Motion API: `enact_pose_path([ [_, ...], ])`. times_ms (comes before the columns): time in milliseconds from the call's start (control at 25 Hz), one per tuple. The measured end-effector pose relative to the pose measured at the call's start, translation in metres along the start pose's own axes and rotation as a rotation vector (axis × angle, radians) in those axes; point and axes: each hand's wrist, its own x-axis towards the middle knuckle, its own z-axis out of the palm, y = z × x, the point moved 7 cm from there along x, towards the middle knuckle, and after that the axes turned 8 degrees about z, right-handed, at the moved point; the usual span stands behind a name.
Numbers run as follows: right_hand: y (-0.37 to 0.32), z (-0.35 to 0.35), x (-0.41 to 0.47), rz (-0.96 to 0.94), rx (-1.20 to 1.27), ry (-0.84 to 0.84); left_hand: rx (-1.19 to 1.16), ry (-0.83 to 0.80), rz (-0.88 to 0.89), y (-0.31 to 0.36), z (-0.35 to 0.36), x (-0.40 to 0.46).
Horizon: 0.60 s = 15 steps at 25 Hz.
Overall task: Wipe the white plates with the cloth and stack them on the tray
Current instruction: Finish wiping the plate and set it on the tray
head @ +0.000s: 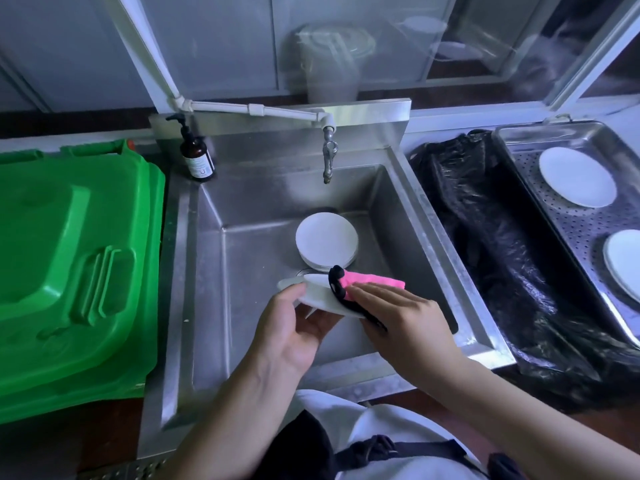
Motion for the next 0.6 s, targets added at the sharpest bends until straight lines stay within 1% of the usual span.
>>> enact_pose_path([
  [120, -0.003, 0.005, 0.007, -0.052, -0.026, 0.066, -0.048, 0.003, -0.039, 0.005, 0.003, 0.001],
  [200, -0.003, 0.014, 0.009, -0.049, -0.031, 0.053, -0.065, -0.002, -0.072, 0.007, 0.005, 0.003],
  [280, -0.006, 0.020, 0.009, -0.047, -0.029, 0.025, -0.100, 0.030, -0.102, 0.006, 0.004, 0.003],
  [360, -0.006, 0.023, 0.011, 0.008, -0.007, -0.014, -0.128, 0.036, -0.129, 0.007, 0.001, 0.005],
  [400, 0.000, 0.023, 0.013, 0.101, 0.024, -0.012, -0.117, 0.003, -0.138, 0.008, 0.002, 0.007],
  [440, 0.014, 0.023, 0.014, 0.263, 0.088, -0.002, -0.069, -0.052, -0.144, 0.010, 0.004, 0.008],
  [480, 0.036, 0.027, 0.012, 0.491, 0.206, -0.010, 0.014, -0.112, -0.135, 0.012, 0.005, 0.011],
  [520, 0.058, 0.037, 0.003, 0.749, 0.405, -0.035, 0.137, -0.149, -0.089, 0.017, 0.003, 0.018],
  [560, 0.074, 0.048, -0.011, 0.972, 0.654, -0.047, 0.280, -0.153, 0.011, 0.027, -0.001, 0.025],
  [600, 0.083, 0.059, -0.027, 1.142, 0.858, -0.035, 0.383, -0.125, 0.150, 0.041, -0.009, 0.034],
])
